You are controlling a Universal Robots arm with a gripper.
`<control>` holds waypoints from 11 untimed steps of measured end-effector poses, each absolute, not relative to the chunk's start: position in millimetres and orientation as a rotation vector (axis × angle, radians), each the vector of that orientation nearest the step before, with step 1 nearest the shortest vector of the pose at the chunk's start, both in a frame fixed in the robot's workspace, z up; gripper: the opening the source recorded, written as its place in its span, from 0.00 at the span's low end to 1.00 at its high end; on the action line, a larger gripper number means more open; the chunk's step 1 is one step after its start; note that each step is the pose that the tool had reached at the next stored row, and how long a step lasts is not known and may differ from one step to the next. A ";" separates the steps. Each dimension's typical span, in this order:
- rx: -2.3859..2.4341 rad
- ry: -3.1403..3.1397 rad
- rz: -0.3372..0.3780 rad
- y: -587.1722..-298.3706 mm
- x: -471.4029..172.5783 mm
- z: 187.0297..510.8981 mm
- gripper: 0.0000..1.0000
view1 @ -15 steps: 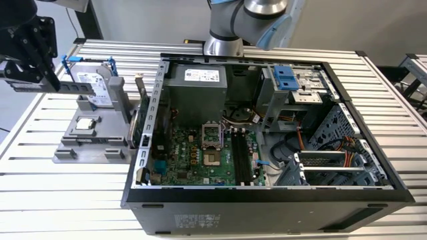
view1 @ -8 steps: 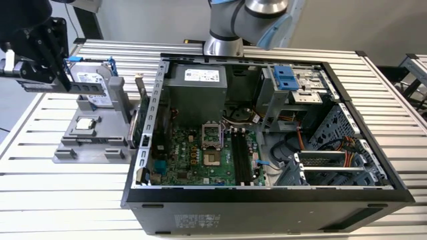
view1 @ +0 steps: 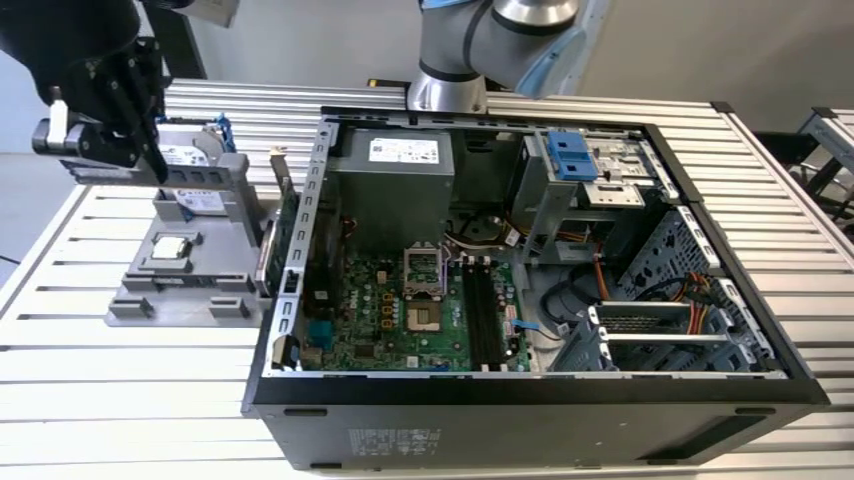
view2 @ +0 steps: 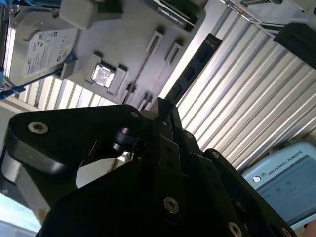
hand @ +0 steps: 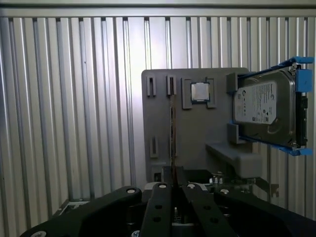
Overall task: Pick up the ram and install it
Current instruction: 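Pick up the ram and move it above insertion slot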
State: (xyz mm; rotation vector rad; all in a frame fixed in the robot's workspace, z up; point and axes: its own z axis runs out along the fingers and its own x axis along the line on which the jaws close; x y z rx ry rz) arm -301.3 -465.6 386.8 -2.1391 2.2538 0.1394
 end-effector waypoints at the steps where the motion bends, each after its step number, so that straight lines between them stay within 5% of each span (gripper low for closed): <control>1: -2.139 2.254 0.139 -465.5 -298.9 386.8 0.00; 11: -2.142 2.255 0.142 -465.4 -267.3 386.8 0.00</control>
